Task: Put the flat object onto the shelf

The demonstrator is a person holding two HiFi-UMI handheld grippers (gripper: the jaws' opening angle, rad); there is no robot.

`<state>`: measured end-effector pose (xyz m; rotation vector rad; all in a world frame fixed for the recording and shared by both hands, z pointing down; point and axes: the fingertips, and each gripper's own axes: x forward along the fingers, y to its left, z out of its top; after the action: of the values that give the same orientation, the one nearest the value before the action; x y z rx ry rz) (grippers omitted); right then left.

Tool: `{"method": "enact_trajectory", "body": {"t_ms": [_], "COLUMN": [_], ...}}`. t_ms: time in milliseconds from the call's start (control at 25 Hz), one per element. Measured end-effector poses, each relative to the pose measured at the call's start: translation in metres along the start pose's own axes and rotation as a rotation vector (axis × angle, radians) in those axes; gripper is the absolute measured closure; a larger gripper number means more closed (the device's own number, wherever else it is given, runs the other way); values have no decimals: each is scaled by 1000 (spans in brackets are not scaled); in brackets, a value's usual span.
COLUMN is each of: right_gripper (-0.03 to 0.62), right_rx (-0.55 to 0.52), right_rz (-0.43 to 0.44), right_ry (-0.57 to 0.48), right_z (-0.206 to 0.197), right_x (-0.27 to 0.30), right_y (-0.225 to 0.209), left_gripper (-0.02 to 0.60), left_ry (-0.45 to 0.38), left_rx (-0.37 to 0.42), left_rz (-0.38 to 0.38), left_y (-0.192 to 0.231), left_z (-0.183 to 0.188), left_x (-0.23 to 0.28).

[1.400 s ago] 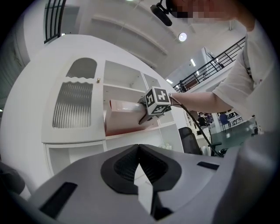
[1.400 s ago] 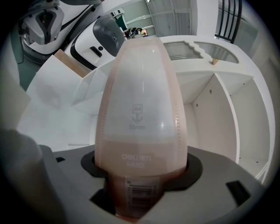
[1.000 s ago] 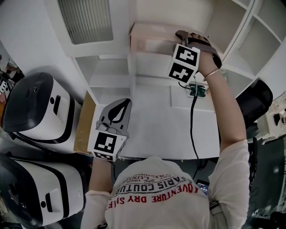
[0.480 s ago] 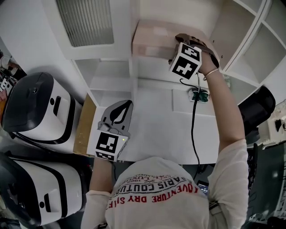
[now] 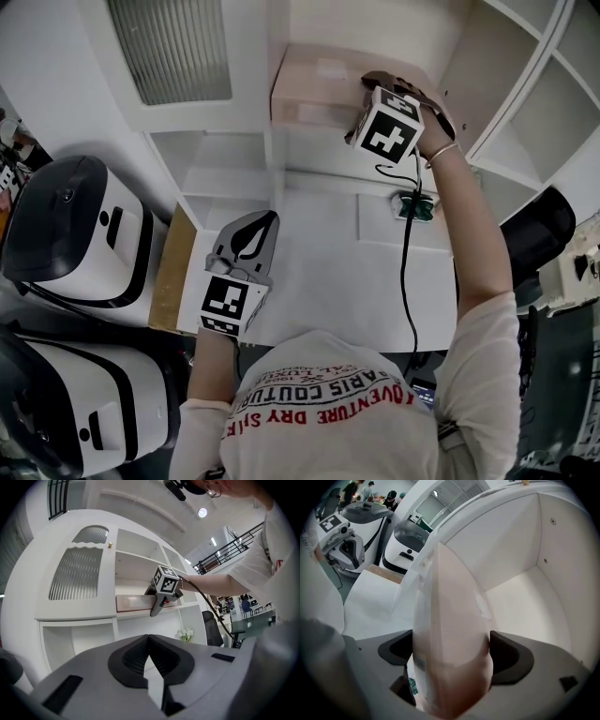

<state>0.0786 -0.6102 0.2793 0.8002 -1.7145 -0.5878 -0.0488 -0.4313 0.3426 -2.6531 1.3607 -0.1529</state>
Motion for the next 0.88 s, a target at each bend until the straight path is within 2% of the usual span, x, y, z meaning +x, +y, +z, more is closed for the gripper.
{"method": "enact_trajectory", "body": {"t_ms": [280, 440, 560, 600, 680, 840, 880], "right_gripper": [117, 121, 148, 177, 356, 523, 544], "right_rx": [-23, -12, -12, 0, 39, 149, 174], "right_rz": [-88, -85, -151, -196, -294, -391, -400], "right_ry": [-45, -57, -61, -76, -111, -169, -183], "right_z": [4, 4, 3, 5, 7, 6, 5], "right_x": [-12, -32, -47, -54, -69, -96, -102], "right_y": [-2, 8, 15, 15, 13, 25, 30], "left_gripper": [568, 568, 568, 568, 568, 568, 568], "left_ry": [-6, -13, -22, -21, -22, -31, -32], "left_rx": [-8, -9, -22, -18, -3, 5, 3], "left_rz": [-4, 24, 39, 37, 32, 27, 23], "left_y": [-8, -8, -10, -13, -18, -23, -24], "left_z": [4, 6, 8, 8, 10, 14, 15], "left_x": [-4, -16, -25, -28, -32, -41, -43]}}
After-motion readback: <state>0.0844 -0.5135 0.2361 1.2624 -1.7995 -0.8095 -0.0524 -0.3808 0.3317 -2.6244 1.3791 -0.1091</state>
